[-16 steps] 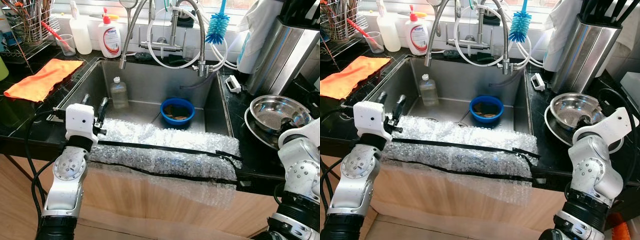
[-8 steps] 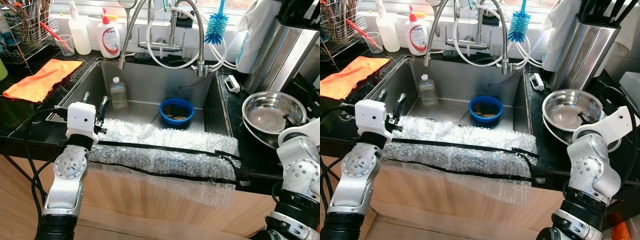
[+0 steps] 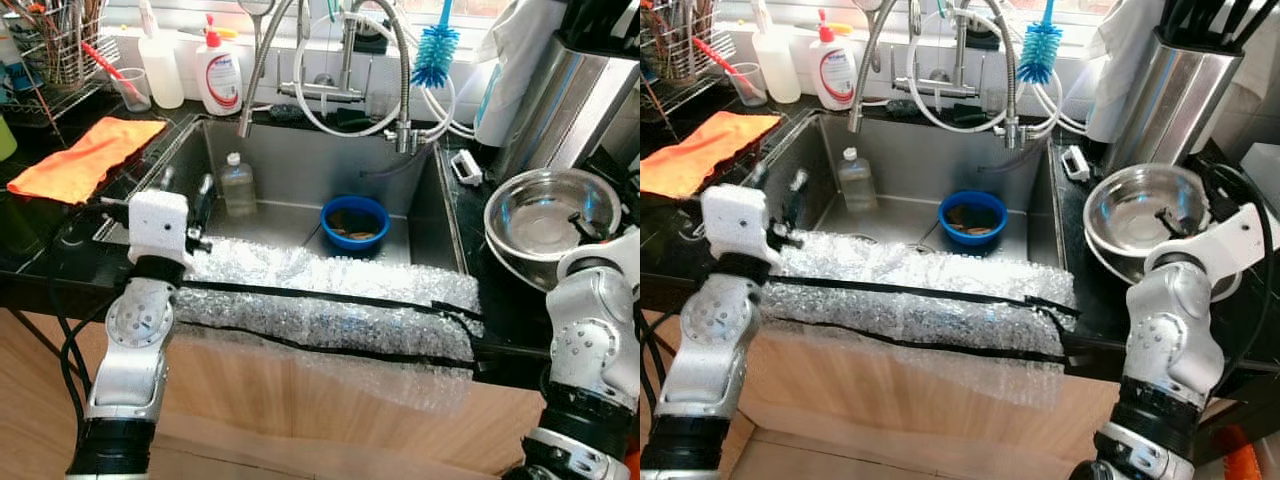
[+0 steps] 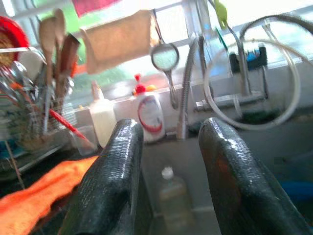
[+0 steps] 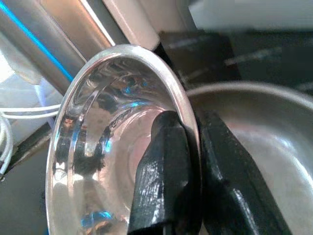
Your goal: Kitchen organization
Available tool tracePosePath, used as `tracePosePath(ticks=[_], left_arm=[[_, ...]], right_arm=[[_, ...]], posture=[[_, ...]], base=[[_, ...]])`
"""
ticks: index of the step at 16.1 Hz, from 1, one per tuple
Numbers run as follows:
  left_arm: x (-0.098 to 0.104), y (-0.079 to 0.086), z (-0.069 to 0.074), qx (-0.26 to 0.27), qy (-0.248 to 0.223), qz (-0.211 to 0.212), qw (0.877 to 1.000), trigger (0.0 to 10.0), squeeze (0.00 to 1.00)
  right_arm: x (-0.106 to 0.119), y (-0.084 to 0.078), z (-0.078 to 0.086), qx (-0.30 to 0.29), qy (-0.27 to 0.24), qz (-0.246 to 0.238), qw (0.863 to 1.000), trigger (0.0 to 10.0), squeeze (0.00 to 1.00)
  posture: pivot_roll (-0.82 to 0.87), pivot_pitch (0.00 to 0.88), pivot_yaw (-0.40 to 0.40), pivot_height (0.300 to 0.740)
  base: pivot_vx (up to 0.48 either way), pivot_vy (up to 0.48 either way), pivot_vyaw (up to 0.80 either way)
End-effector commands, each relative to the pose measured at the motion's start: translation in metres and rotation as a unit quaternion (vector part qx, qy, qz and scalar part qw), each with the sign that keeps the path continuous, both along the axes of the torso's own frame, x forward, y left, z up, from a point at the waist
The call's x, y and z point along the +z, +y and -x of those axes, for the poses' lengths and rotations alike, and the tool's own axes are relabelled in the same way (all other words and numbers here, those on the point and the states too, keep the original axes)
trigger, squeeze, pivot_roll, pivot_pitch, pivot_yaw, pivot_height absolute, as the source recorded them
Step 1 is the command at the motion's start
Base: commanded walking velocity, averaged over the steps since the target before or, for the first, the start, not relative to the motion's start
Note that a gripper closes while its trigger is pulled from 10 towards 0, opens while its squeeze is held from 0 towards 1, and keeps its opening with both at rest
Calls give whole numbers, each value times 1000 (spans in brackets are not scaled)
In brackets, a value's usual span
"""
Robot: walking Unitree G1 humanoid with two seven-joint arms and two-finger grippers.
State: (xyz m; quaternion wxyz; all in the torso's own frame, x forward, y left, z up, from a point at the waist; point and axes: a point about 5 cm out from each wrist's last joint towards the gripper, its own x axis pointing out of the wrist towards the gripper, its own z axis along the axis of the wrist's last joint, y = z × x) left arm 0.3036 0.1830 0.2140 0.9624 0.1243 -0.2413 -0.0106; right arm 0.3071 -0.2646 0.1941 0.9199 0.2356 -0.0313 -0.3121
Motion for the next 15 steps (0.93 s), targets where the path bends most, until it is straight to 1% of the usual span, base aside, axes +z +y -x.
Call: tracePosePath(ticks=[1,2,3,4,5,6,7,8,9,10,11,13,14,15], left_arm=[[16,-1,1,-2,-30,16,999,10000,0],[29,-1,0,-7,-47,38,998,10000,0],[32,-1,0,-9,-51,48,997,10000,0],[35,-1,0,-18,-53,69,996,10000,0],[36,0,-1,-22,-51,85,995,10000,0],[36,0,-1,-29,-50,111,992,10000,0],[36,3,-1,-34,-49,143,988,10000,0],[37,4,-3,-59,-42,199,977,10000,0],[37,0,-4,-96,-28,224,969,10000,0],[35,-11,-4,-158,-2,227,961,10000,0],[34,-15,-2,-174,-1,209,962,10000,0],[33,-23,0,-199,7,197,960,10000,0],[31,-24,-1,-198,13,197,960,10000,0],[28,-18,-3,-169,13,194,966,10000,0]], right_arm=[[19,0,2,-4,-41,35,999,0,0],[29,1,3,-10,-66,74,995,10000,0],[33,4,3,-3,-82,79,993,10000,0],[43,12,1,22,-109,124,986,10000,0],[46,18,0,39,-124,138,982,10000,0],[48,26,-3,66,-141,144,977,10000,0],[47,36,-6,101,-163,136,972,10000,0],[48,49,-9,150,-190,124,962,10000,0],[45,60,-12,195,-203,99,954,10000,0],[39,67,-13,218,-203,105,949,10000,0],[34,70,-14,231,-198,106,947,10000,0],[26,74,-13,239,-194,95,947,10000,0],[23,76,-13,240,-193,94,947,10000,0],[22,77,-13,243,-194,93,946,10000,0]], posture=[[0,0,-32,740],[2,0,-34,740],[1,0,-34,740],[1,0,-34,740],[0,0,-33,740],[3,0,-33,740],[4,0,-34,740],[6,0,-34,740],[7,0,-35,740],[10,0,-33,740],[10,0,-33,740],[18,0,-30,740],[16,0,-29,740],[14,0,-27,740]], base=[[0,0,0],[0,0,0],[0,0,0],[0,0,0],[0,0,0],[0,0,0],[0,0,0],[0,0,0],[0,0,0],[0,0,0],[0,0,0],[0,0,0],[0,0,0],[0,0,0]])
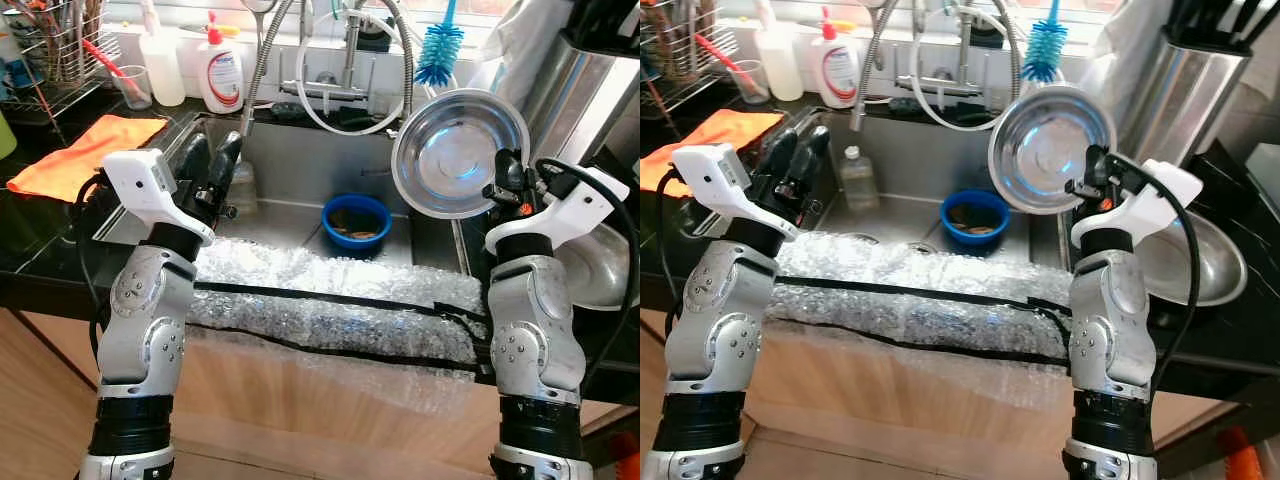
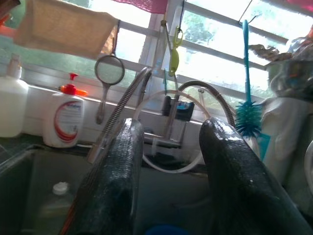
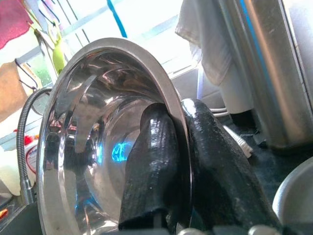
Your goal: Kitchen organization
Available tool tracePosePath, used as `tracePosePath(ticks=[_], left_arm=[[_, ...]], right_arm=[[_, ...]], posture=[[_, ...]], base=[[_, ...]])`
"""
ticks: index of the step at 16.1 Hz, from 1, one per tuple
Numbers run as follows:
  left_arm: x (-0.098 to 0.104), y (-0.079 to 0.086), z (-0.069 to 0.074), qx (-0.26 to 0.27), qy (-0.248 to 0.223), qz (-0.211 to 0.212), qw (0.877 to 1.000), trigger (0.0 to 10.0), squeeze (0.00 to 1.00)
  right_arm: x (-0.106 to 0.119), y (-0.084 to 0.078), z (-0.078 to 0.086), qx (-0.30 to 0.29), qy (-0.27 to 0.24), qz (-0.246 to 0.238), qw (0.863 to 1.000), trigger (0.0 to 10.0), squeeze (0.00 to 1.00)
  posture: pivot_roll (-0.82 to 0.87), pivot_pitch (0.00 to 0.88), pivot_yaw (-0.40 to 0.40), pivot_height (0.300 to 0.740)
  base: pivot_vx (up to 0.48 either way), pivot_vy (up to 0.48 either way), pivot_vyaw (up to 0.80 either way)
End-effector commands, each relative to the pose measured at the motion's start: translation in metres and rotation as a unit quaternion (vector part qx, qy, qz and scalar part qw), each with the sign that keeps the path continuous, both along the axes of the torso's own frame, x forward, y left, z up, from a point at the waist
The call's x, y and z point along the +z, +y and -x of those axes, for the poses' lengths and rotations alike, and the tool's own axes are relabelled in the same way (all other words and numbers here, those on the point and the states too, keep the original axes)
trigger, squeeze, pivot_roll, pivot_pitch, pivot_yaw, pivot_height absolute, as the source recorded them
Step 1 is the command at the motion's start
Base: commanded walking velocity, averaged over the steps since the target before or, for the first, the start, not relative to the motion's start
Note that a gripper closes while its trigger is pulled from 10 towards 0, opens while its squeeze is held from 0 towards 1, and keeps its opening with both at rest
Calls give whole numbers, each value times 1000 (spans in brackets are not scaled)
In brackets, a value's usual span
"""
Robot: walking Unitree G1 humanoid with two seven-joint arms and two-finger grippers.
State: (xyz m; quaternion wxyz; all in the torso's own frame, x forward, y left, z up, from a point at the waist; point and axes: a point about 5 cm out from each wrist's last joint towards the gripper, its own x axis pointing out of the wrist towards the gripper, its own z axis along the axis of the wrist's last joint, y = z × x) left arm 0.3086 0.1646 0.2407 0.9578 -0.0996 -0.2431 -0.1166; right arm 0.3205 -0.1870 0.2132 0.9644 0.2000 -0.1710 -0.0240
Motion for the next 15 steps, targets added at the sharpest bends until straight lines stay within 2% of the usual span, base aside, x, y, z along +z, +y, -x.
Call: tracePosePath(ticks=[1,2,3,4,5,7,8,13,15], left_arm=[[1,13,-2,67,-5,-39,997,10000,0],[1,18,-1,98,-12,-65,993,10000,0],[2,22,0,115,-15,-63,991,10000,0],[3,25,2,131,-21,-81,988,10000,0],[3,27,2,134,-24,-92,986,10000,0],[3,25,2,139,-25,-88,986,10000,0],[3,25,2,140,-26,-88,986,10000,0],[3,23,1,141,-31,-92,985,10000,0],[5,20,1,136,-39,-109,984,10000,0]], right_arm=[[1,0,2,-6,-12,20,1000,10000,0],[1,-2,4,-23,-19,47,998,10000,0],[3,-3,7,-41,-31,69,996,10000,0],[7,-1,10,-46,-47,103,993,10000,0],[10,2,12,-43,-54,115,991,10000,0],[10,4,12,-42,-58,114,991,10000,0],[11,5,13,-45,-60,133,988,10000,0],[14,8,12,-46,-69,133,988,10000,0],[13,10,11,-44,-68,134,988,10000,0]], posture=[[13,0,-25,740],[15,0,-23,740],[12,0,-21,740],[13,0,-19,740],[13,0,-22,740],[16,0,-24,740],[17,0,-23,740],[20,0,-27,740],[20,0,-25,740]], base=[[0,0,0],[0,0,0],[0,0,0],[0,0,0],[0,0,0],[0,195,0],[0,439,0],[0,411,-756],[0,0,-788]])
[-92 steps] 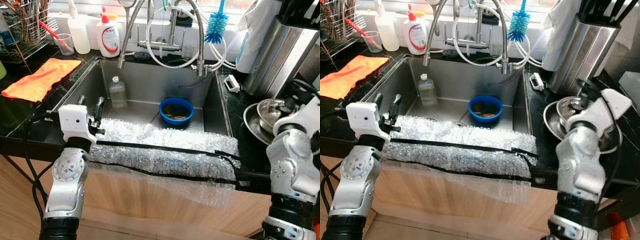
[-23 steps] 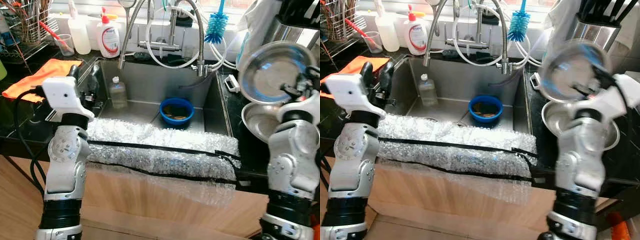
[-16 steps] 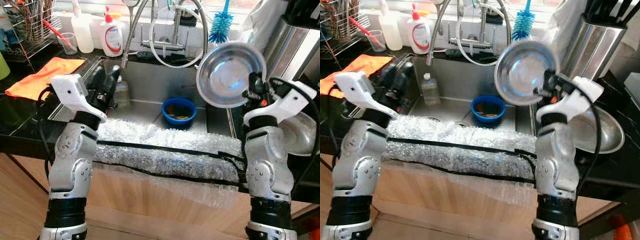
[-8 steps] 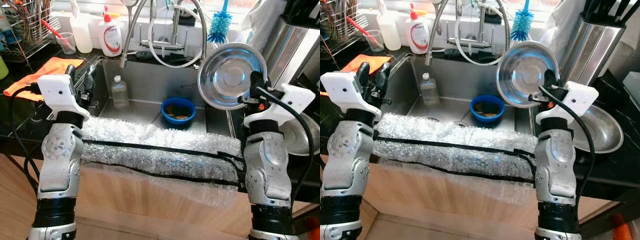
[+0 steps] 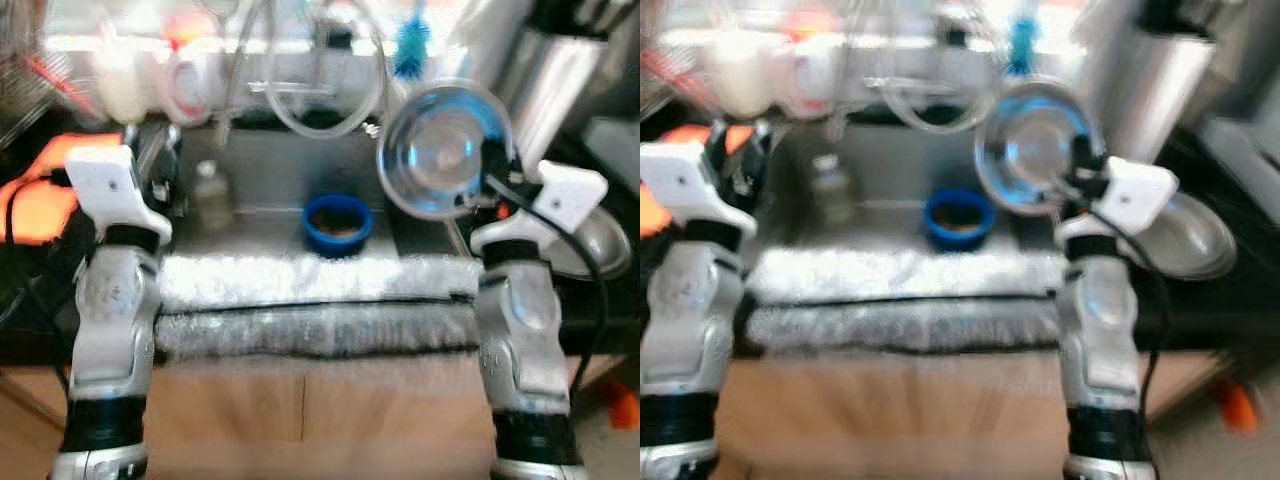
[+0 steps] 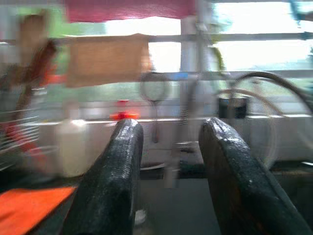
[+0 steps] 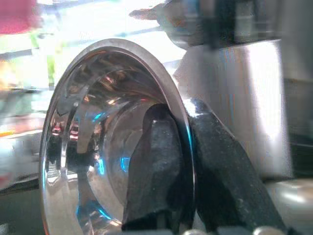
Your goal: Kitchen organization
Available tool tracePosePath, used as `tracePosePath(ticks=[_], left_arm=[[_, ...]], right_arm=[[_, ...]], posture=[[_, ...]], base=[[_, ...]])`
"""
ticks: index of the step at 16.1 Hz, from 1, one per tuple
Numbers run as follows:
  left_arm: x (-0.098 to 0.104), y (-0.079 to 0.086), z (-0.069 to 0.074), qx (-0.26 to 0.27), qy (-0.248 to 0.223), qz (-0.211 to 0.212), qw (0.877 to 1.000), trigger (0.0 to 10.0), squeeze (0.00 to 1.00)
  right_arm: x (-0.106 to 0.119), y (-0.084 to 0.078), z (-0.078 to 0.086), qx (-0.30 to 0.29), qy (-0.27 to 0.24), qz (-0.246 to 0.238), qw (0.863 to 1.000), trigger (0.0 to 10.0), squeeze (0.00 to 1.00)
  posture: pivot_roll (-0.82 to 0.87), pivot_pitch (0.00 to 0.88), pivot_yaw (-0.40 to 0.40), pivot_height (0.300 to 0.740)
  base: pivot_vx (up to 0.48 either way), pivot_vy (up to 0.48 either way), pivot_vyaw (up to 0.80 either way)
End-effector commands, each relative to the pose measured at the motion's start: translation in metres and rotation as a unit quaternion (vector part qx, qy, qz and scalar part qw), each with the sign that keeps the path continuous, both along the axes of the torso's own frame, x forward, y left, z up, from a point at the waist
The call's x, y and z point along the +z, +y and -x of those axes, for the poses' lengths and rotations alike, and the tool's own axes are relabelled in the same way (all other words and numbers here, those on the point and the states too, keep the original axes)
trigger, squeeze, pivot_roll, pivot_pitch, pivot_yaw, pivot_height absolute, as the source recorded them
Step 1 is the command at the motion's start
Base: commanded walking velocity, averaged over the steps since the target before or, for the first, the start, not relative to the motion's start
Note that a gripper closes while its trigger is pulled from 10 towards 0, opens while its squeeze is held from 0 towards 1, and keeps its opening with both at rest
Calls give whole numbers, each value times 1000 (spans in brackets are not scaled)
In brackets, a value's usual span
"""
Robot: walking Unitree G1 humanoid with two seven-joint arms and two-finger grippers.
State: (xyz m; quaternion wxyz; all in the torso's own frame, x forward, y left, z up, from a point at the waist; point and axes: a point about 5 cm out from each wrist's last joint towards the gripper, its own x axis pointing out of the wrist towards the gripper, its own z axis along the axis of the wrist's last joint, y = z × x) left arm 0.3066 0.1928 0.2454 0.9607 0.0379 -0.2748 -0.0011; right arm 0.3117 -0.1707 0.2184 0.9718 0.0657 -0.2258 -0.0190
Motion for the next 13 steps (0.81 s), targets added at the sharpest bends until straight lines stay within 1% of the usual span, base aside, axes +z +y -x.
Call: tracePosePath(ticks=[1,2,8,9,11,13], left_arm=[[0,-8,-1,-14,-2,-5,1000,10000,0],[0,-9,-1,-15,-3,-5,1000,10000,0],[4,-14,-3,-32,-5,-3,999,10000,0],[4,-15,-4,-35,-3,2,999,10000,0],[4,-14,-4,-32,-5,-4,999,10000,0],[4,-14,-4,-32,-6,-7,999,10000,0]], right_arm=[[8,-6,2,-14,-20,0,1000,10000,0],[8,-6,2,-14,-20,1,1000,10000,0],[5,-5,3,-13,-25,2,1000,10000,0],[5,-4,2,-12,-22,0,1000,10000,0],[6,-3,1,-4,-22,-14,1000,10000,0],[6,-2,1,-2,-23,-13,1000,10000,0]], posture=[[19,0,-22,740],[20,0,-23,740],[23,0,-19,740],[26,0,-20,740],[25,0,-19,740],[29,0,-20,740]], base=[[0,0,-781],[0,0,-775],[0,0,0],[0,480,0],[0,480,-763],[0,0,-753]])
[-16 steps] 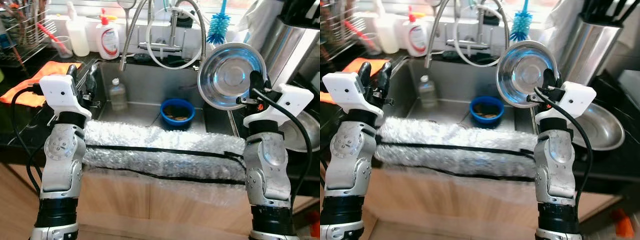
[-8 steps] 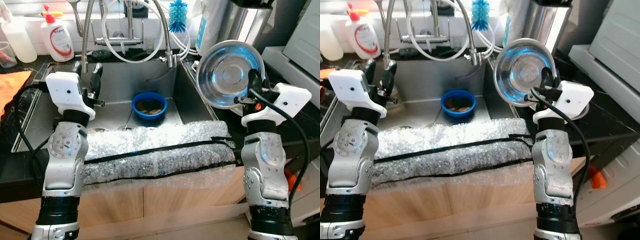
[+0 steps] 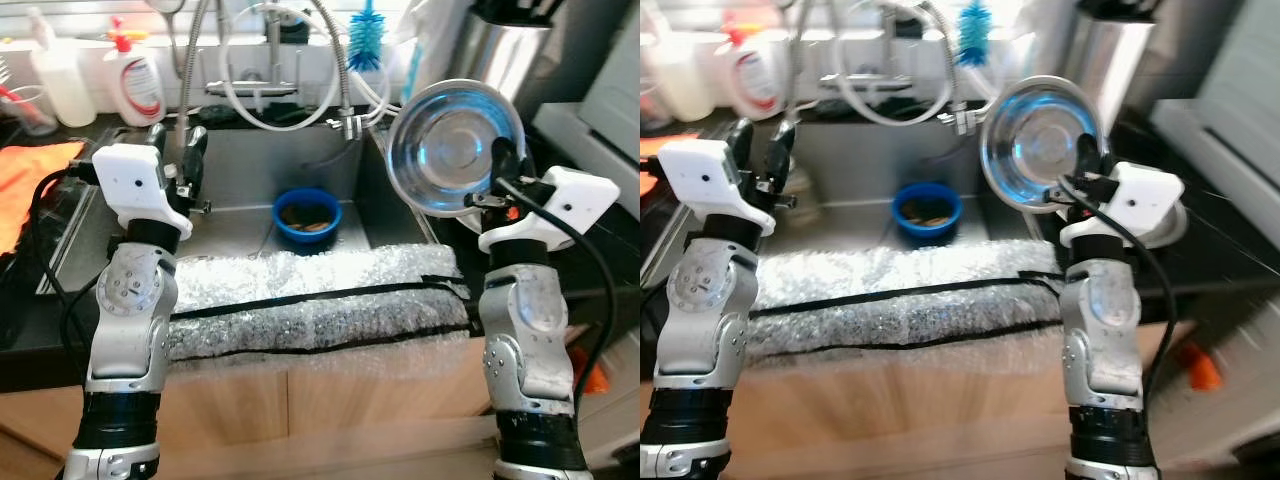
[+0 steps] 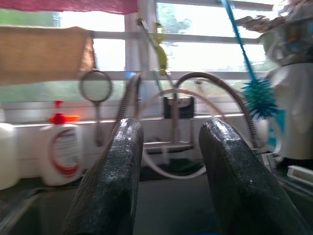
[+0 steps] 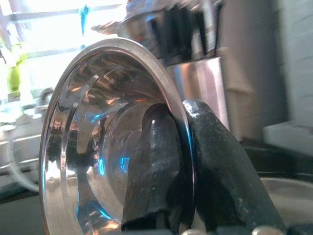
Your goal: Kitchen organization
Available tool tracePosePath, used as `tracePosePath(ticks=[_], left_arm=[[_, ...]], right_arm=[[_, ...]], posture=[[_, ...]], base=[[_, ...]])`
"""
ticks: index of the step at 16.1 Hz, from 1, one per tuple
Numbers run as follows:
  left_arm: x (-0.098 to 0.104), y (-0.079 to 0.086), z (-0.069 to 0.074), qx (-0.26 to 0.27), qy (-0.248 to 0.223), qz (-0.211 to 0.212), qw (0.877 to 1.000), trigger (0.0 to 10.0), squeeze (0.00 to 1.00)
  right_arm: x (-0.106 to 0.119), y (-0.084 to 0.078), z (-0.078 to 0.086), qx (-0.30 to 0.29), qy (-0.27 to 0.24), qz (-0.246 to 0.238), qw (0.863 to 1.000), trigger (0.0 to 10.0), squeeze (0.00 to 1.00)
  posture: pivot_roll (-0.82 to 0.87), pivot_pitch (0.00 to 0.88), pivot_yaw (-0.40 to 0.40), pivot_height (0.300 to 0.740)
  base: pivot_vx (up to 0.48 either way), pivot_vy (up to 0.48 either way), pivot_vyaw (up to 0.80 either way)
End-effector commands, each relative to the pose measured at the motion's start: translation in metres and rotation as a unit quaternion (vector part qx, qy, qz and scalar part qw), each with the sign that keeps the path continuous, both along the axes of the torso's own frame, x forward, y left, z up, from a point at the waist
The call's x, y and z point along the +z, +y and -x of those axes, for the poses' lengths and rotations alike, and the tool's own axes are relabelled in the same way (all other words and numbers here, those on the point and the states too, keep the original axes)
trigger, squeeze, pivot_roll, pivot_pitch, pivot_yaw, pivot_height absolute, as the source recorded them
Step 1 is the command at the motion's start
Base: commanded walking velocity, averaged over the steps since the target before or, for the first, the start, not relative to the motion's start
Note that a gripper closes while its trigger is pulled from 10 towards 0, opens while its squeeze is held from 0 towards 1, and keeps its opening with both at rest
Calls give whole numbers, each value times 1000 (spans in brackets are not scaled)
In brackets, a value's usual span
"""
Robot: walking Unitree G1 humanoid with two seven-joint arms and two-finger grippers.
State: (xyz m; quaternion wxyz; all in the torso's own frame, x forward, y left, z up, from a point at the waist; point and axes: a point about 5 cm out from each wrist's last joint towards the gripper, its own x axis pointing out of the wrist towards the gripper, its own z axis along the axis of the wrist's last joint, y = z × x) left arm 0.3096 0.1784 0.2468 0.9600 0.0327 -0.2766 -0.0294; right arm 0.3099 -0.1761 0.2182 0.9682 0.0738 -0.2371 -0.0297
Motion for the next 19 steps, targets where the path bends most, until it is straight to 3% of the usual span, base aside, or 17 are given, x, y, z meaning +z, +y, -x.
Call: tracePosePath(ticks=[1,5,7,10,12,14,15,16,18,19], left_arm=[[3,0,-1,-3,-4,-4,1000,10000,0],[3,-1,0,-3,-5,-4,1000,10000,0],[5,-2,-1,-6,-6,-4,1000,10000,0],[7,-6,-2,-26,-2,36,999,10000,0],[4,-5,-1,-45,13,68,997,10000,0],[0,-8,-1,-70,28,70,995,10000,0],[-2,-8,-1,-81,33,81,993,10000,0],[-2,-7,0,-102,38,125,986,10000,0],[-3,-10,2,-153,50,169,972,10000,0],[-4,-15,3,-165,58,135,975,10000,0]], right_arm=[[6,4,-1,8,-12,-3,1000,10000,0],[4,4,-1,8,-11,0,1000,10000,0],[4,5,0,10,-15,0,1000,10000,0],[0,10,-1,33,-4,-5,999,10000,0],[-6,16,-3,83,11,-60,995,10000,0],[-10,22,-4,130,22,-119,984,10000,0],[-12,22,-4,131,25,-126,983,10000,0],[-14,26,-4,150,27,-117,981,10000,0],[-17,39,-3,198,33,-88,976,10000,0],[-20,49,-3,236,40,-82,968,10000,0]], posture=[[27,0,-19,740],[28,0,-15,740],[28,0,-14,740],[30,0,-15,740],[28,0,-17,740],[31,0,-18,740],[36,0,-20,740],[37,0,-21,740],[37,0,-22,740],[40,0,-23,740]], base=[[0,0,-750],[0,0,-736],[0,0,0],[0,0,0],[0,0,0],[0,0,0],[0,0,0],[0,0,0],[0,0,0],[0,0,0]])
